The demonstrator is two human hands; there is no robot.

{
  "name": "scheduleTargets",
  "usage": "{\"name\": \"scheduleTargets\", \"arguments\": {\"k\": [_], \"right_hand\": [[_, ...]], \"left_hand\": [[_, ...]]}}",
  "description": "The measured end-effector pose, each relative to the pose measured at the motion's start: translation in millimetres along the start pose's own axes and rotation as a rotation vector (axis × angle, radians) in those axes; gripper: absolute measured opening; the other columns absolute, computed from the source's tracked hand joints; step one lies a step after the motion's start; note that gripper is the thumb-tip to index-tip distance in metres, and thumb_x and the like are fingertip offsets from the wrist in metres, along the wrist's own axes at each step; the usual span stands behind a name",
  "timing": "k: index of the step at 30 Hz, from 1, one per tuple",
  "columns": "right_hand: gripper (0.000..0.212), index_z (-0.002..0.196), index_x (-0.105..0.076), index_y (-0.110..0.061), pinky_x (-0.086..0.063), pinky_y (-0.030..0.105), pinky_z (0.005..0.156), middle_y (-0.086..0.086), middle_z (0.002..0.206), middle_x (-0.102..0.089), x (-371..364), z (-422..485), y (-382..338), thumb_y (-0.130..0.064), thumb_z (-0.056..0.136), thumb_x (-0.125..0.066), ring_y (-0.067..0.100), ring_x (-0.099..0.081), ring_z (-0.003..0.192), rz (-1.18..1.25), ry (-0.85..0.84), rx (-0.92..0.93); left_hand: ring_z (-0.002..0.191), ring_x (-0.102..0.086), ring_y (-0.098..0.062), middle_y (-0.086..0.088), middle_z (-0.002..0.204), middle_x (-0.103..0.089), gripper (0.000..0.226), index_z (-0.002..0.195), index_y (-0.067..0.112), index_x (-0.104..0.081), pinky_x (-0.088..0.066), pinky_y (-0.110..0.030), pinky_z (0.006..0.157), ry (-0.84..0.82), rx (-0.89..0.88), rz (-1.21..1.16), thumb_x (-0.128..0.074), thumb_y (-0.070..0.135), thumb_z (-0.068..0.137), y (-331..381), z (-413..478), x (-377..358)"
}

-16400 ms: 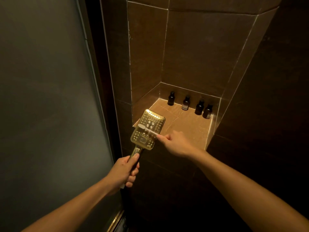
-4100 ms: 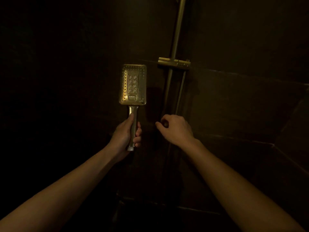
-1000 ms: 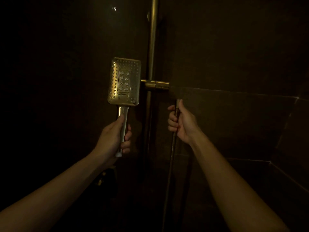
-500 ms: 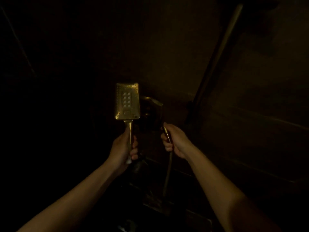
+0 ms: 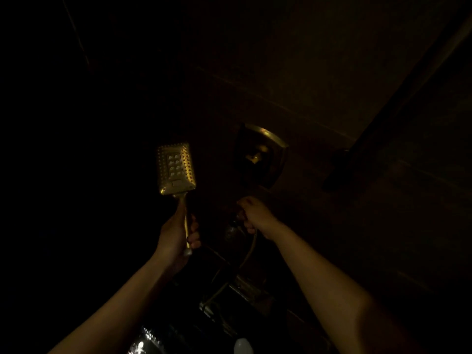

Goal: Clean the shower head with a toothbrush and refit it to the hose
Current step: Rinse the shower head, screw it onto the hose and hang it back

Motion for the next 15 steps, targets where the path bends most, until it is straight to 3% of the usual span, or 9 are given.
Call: {"name": "scheduleTargets", "arguments": {"k": [4,6,7,10,12,15], "right_hand": [[0.023,0.086,-0.05,-0.021,-0.034,0.021,0.041,0.0,0.072,-0.05,16.6,43.8,-4.2,-0.034,0.103,-0.041,0.004,-0.047,0.045,-0.164,-0.021,0.096],[0.023,0.108,-0.053,-0.02,-0.04,0.025,0.049,0.004,0.094,-0.057,23.6,60.8,-3.1,-0.039,0.102,-0.042,0.012,-0.054,0.068,-0.226,-0.067,0.1],[0.035,0.126,-0.049,-0.015,-0.044,0.026,0.055,0.007,0.109,-0.058,26.5,69.5,-2.3,-0.039,0.102,-0.044,0.017,-0.058,0.082,-0.228,-0.078,0.103],[0.061,0.153,-0.025,-0.011,-0.049,0.032,0.075,0.015,0.144,-0.047,33.9,85.4,-3.0,-0.034,0.102,-0.049,0.034,-0.054,0.121,-0.208,-0.088,0.09],[0.066,0.156,-0.016,-0.015,-0.052,0.035,0.075,0.014,0.152,-0.039,35.6,88.5,-4.7,-0.034,0.102,-0.049,0.034,-0.055,0.116,-0.226,-0.116,0.065],[0.069,0.157,-0.008,-0.018,-0.046,0.03,0.048,0.016,0.151,-0.037,36.9,93.5,-9.6,-0.034,0.102,-0.047,0.027,-0.057,0.087,-0.284,-0.146,0.035]], "left_hand": [[0.04,-0.036,-0.005,0.006,0.057,-0.046,0.051,0.081,0.018,-0.051,-0.031,-0.018,0.035,0.101,-0.065,-0.075,-0.056,0.069,0.083,-10.7,8.6,-15.2],[0.042,-0.035,-0.005,0.006,0.058,-0.045,0.047,0.082,0.017,-0.051,-0.032,-0.019,0.035,0.132,-0.088,-0.15,-0.052,0.064,0.089,-17.1,7.9,-24.5],[0.042,-0.035,-0.004,0.006,0.058,-0.044,0.045,0.081,0.017,-0.05,-0.032,-0.019,0.035,0.148,-0.1,-0.187,-0.05,0.061,0.091,-19.7,6.5,-29.1],[0.042,-0.035,-0.004,0.005,0.059,-0.044,0.043,0.082,0.016,-0.049,-0.033,-0.018,0.035,0.197,-0.129,-0.236,-0.044,0.056,0.097,-25.1,-0.1,-41.6],[0.042,-0.035,-0.005,0.005,0.059,-0.044,0.042,0.084,0.015,-0.049,-0.033,-0.018,0.035,0.225,-0.134,-0.247,-0.042,0.054,0.098,-26.3,-4.6,-47.0],[0.043,-0.035,-0.005,0.004,0.06,-0.044,0.041,0.086,0.015,-0.049,-0.033,-0.018,0.036,0.24,-0.152,-0.27,-0.042,0.053,0.099,-26.1,-9.5,-49.9]]}}
Point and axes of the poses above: each hand's wrist, its own z-axis towards the middle knuckle, its own x-axis out of the back of the hand, y = z × x, the point moved 3 cm from there along z, towards the middle knuckle
